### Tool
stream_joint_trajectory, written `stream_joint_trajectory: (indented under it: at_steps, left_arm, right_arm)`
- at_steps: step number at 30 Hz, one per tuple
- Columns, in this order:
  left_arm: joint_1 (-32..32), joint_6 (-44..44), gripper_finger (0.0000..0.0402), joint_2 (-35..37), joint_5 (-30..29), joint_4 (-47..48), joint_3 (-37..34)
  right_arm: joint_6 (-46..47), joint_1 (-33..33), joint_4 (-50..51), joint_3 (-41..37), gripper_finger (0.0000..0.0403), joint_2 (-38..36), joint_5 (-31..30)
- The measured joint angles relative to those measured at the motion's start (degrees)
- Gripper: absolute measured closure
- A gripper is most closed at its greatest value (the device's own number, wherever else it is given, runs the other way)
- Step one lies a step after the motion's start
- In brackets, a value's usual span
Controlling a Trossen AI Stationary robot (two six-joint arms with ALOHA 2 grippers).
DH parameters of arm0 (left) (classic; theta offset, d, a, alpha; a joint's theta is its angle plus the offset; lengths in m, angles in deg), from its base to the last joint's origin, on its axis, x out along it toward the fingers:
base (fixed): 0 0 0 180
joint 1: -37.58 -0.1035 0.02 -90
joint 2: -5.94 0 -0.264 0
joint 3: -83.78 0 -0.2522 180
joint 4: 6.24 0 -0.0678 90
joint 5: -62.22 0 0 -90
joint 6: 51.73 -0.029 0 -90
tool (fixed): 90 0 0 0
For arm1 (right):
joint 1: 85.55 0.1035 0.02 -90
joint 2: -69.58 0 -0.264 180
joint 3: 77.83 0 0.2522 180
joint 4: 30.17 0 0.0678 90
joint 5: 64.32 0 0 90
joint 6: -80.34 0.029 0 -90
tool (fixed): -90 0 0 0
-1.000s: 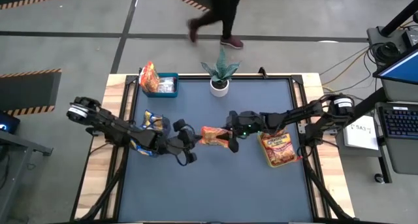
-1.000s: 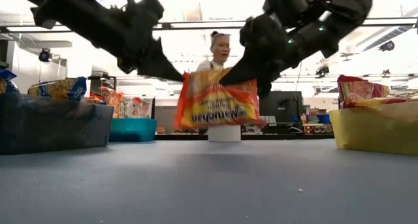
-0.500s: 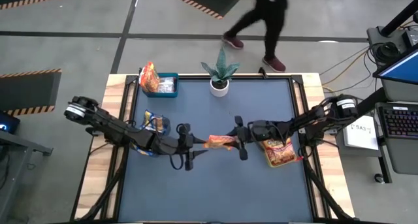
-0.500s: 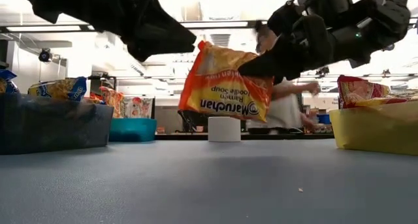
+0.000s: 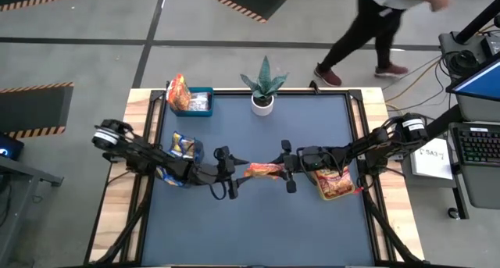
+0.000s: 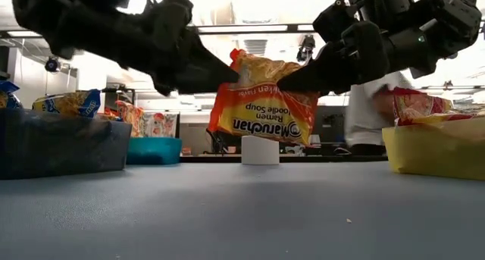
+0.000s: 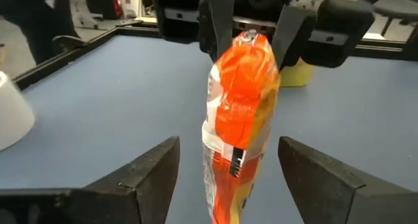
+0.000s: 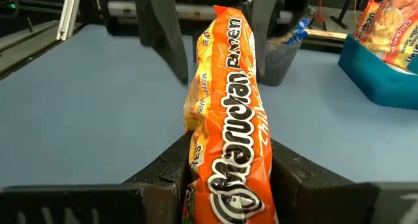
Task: Sort Maruchan noodles
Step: Put the orange noodle pack into the blue bin
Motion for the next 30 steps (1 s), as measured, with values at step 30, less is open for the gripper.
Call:
stream_joint_trajectory:
  at_steps: [30]
  left_arm:
    - [-0.6,-2.7,0.0299,-11.8,1.3,-12.4,3.6]
  right_arm:
    - [5.1,0.2,0.9,0.1,0.0231,-0.1,0.0]
